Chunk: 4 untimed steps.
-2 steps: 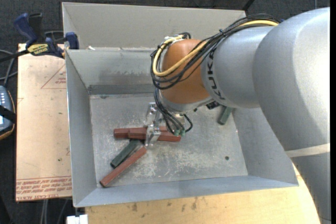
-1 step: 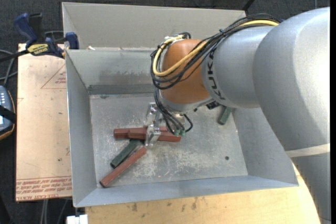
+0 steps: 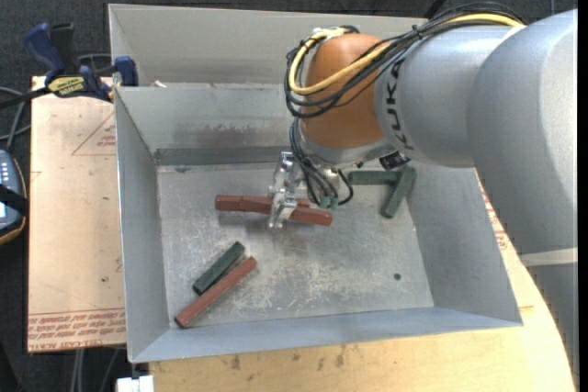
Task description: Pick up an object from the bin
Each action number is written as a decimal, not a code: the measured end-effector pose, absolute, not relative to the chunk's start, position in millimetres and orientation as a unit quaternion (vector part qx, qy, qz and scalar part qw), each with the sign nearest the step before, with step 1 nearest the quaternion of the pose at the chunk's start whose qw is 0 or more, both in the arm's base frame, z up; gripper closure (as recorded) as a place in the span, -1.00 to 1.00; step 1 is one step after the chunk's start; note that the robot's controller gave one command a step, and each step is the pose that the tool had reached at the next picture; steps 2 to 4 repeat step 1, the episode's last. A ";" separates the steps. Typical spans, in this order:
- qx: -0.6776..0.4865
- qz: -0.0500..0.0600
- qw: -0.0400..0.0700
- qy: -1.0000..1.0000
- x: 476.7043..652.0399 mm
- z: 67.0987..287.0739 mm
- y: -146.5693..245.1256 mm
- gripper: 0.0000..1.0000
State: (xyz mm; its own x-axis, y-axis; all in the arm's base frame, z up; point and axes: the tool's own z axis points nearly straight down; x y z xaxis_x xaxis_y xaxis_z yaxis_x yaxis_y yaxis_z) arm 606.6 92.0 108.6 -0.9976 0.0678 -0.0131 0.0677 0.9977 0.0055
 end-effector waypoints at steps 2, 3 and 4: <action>-0.097 0.000 0.000 0.995 585.2 274.3 104.2 1.00; -0.097 0.000 0.000 0.995 585.2 274.3 104.2 1.00; -0.097 0.000 0.000 0.995 585.2 274.3 104.2 1.00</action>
Offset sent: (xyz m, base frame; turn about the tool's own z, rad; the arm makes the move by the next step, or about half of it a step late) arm 0.0000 0.0000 0.0000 0.0000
